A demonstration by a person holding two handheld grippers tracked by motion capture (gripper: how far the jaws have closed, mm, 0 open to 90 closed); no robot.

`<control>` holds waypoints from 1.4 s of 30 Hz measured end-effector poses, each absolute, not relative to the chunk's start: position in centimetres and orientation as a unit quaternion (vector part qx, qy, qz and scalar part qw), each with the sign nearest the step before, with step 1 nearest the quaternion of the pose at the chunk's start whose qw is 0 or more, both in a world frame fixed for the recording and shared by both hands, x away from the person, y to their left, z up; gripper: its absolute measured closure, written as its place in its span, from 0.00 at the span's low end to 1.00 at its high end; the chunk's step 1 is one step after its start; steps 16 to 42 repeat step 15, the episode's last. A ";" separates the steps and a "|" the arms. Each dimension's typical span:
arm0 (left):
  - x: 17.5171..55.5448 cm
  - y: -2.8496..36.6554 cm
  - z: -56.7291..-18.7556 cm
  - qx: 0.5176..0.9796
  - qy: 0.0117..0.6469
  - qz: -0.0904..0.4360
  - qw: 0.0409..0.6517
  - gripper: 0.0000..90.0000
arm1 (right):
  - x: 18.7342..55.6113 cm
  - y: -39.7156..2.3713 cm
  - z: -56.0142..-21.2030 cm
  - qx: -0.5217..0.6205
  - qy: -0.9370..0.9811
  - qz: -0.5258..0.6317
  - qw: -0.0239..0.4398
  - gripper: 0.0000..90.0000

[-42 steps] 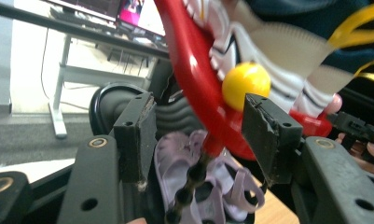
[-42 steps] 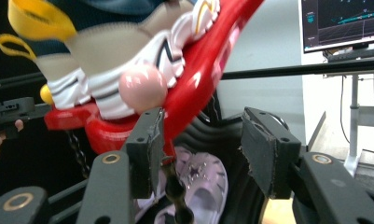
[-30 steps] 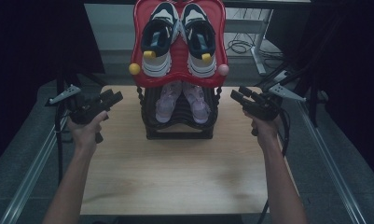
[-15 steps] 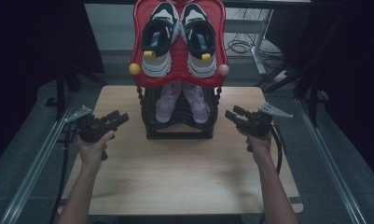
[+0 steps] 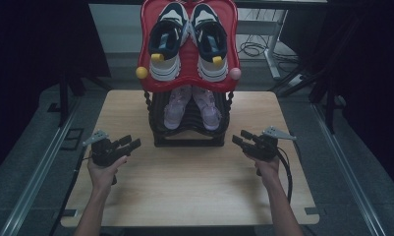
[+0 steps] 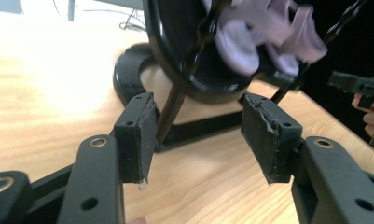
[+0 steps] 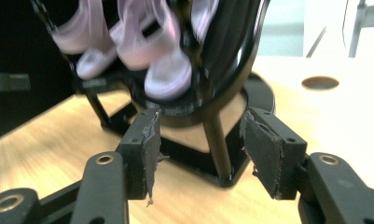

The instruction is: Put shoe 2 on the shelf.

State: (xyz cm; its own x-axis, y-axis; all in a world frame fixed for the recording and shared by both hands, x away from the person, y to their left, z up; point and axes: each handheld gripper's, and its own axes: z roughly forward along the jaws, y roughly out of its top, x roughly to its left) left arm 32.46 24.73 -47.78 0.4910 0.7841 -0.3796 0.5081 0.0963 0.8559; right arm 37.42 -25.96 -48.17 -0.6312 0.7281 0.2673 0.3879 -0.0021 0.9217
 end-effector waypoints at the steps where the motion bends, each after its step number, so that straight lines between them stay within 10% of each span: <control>1: 32.4 24.7 -48.0 0.661 0.490 0.122 0.555 0.50 | 37.4 -25.8 -48.4 0.405 0.697 0.573 0.143 0.50; 42: 32.2 25.0 -48.5 0.657 0.496 0.112 0.557 0.48 | 36.7 -25.4 -49.1 0.394 0.699 0.575 0.157 0.47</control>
